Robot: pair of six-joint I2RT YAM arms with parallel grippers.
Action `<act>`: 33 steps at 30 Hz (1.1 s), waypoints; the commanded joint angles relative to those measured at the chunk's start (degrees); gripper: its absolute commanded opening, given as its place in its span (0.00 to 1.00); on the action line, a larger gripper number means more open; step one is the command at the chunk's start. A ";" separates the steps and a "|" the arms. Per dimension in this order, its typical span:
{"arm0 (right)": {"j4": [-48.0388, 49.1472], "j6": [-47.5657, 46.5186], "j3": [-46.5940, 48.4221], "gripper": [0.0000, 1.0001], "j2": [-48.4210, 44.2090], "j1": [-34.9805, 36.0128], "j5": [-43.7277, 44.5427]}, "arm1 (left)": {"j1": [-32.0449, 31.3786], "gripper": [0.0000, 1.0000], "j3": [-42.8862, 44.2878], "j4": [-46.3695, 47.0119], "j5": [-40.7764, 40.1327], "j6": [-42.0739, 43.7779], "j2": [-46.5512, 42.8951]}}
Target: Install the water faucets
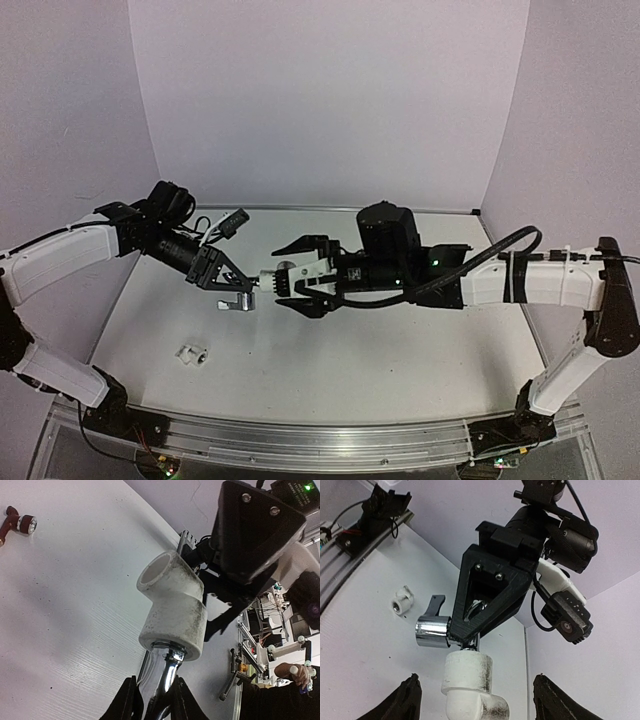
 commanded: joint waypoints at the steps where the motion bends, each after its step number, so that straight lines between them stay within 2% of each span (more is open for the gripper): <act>1: 4.01 -9.16 -0.82 0.76 1.94 1.70 7.37 | 0.25 0.00 3.90 0.57 7.10 -0.81 -0.32; 4: 8.05 -11.30 -2.26 0.72 2.71 3.08 10.32 | 0.25 0.00 4.05 0.47 7.60 -0.87 0.20; 10: 14.04 -12.41 -2.96 0.53 4.64 4.21 15.62 | 0.27 0.00 4.26 0.22 8.25 -0.47 0.92; 14: 14.73 -8.43 -2.97 0.36 4.58 4.42 15.52 | 0.26 0.00 3.94 0.15 7.09 0.10 0.71; 19: 8.93 0.45 -0.76 0.03 5.53 4.41 14.98 | 0.27 0.00 3.90 0.12 5.36 2.52 -1.22; 21: 6.71 5.00 -0.10 0.00 5.50 4.38 13.34 | 0.27 0.00 3.95 0.15 4.10 3.82 -2.08; 26: -3.27 20.66 4.89 0.00 5.84 2.33 0.19 | 0.20 0.00 3.20 0.33 -3.09 7.33 -4.44; 31: -6.78 42.93 10.55 0.00 9.22 -6.33 -27.47 | 0.27 0.00 2.26 1.22 -9.54 9.65 -6.97; 33: -6.92 50.87 12.91 0.00 11.25 -7.94 -34.66 | 0.26 0.00 2.25 1.37 -9.92 9.72 -7.19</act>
